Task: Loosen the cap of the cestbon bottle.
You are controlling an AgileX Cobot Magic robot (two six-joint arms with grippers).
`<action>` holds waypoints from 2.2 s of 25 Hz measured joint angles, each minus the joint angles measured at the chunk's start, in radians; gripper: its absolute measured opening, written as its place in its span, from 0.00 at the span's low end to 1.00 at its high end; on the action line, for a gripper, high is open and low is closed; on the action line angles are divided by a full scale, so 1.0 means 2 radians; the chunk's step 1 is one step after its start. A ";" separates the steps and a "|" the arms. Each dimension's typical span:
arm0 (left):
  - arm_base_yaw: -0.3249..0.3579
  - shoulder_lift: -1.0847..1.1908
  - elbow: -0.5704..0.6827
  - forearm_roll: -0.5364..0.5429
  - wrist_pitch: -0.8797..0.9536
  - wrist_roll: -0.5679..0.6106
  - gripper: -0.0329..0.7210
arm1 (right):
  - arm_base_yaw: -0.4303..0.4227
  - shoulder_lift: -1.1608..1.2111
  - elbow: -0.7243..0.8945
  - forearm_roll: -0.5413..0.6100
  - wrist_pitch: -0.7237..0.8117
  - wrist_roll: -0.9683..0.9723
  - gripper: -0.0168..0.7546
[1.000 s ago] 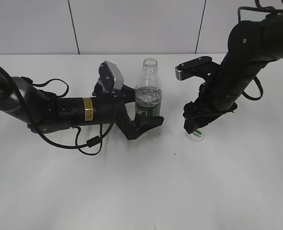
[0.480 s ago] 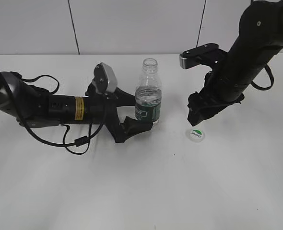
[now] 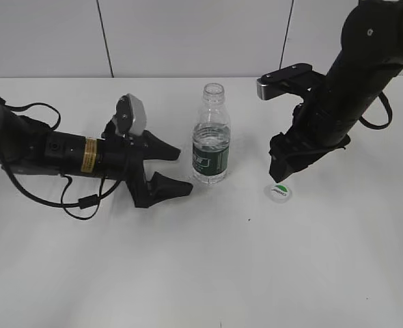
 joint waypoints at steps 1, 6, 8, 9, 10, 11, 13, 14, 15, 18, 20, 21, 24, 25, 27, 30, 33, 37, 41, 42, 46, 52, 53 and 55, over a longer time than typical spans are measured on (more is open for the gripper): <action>0.005 -0.002 0.000 0.011 0.002 -0.006 0.83 | 0.000 0.000 0.000 0.000 0.001 0.000 0.76; 0.023 -0.032 0.000 0.053 0.018 -0.036 0.83 | 0.000 0.000 0.000 0.000 0.002 0.000 0.76; 0.024 -0.055 0.000 0.054 0.049 -0.056 0.83 | 0.000 0.000 0.000 -0.005 -0.003 0.000 0.76; 0.024 -0.065 0.000 0.054 0.065 -0.066 0.83 | 0.000 -0.001 0.000 -0.009 -0.005 0.000 0.76; 0.024 -0.077 0.000 0.055 0.087 -0.072 0.83 | 0.000 -0.003 0.000 -0.014 -0.009 0.000 0.76; 0.024 -0.089 0.000 0.055 0.108 -0.078 0.83 | 0.000 -0.005 0.000 -0.020 -0.015 0.000 0.76; 0.024 -0.110 0.000 0.056 0.146 -0.083 0.83 | 0.000 -0.012 0.000 -0.036 -0.027 0.000 0.76; 0.024 -0.119 0.000 0.056 0.167 -0.085 0.83 | 0.000 -0.016 0.000 -0.044 -0.032 0.000 0.76; 0.024 -0.131 0.000 0.056 0.190 -0.089 0.83 | 0.000 -0.020 -0.001 -0.054 -0.037 0.000 0.76; 0.024 -0.158 0.000 0.055 0.257 -0.134 0.83 | 0.000 -0.029 -0.011 -0.078 -0.041 0.000 0.76; 0.024 -0.172 0.000 0.054 0.303 -0.169 0.83 | 0.000 -0.032 -0.023 -0.088 -0.041 0.000 0.76; 0.024 -0.179 0.000 0.054 0.331 -0.179 0.83 | 0.000 -0.033 -0.031 -0.093 -0.041 0.000 0.76; 0.024 -0.197 0.000 0.052 0.391 -0.194 0.83 | 0.000 -0.038 -0.057 -0.106 -0.038 0.003 0.76; 0.024 -0.203 0.000 0.052 0.413 -0.197 0.83 | 0.000 -0.039 -0.064 -0.112 -0.036 0.006 0.76; 0.024 -0.215 0.001 0.048 0.456 -0.199 0.83 | 0.000 -0.042 -0.081 -0.131 -0.029 0.017 0.76; 0.024 -0.227 0.001 0.027 0.533 -0.199 0.83 | 0.000 -0.042 -0.104 -0.161 -0.014 0.032 0.76; 0.024 -0.227 0.001 -0.018 0.624 -0.194 0.83 | 0.000 -0.043 -0.124 -0.196 0.008 0.058 0.76; 0.025 -0.227 0.001 -0.121 0.704 -0.105 0.83 | 0.000 -0.043 -0.138 -0.250 0.041 0.107 0.76; 0.025 -0.227 0.001 -0.267 0.743 0.017 0.83 | -0.001 -0.044 -0.138 -0.274 0.074 0.148 0.76; 0.025 -0.227 0.001 -0.306 0.754 0.046 0.83 | -0.001 -0.044 -0.138 -0.276 0.081 0.157 0.76; 0.025 -0.227 0.001 -0.428 0.806 0.156 0.83 | -0.001 -0.044 -0.138 -0.269 0.109 0.172 0.76; 0.027 -0.227 -0.012 -0.540 0.901 0.246 0.83 | -0.004 -0.044 -0.138 -0.222 0.147 0.174 0.76; 0.028 -0.227 -0.020 -0.561 0.918 0.256 0.83 | -0.004 -0.044 -0.138 -0.219 0.152 0.174 0.76; 0.033 -0.227 -0.039 -0.590 0.948 0.272 0.83 | -0.005 -0.046 -0.138 -0.213 0.159 0.175 0.76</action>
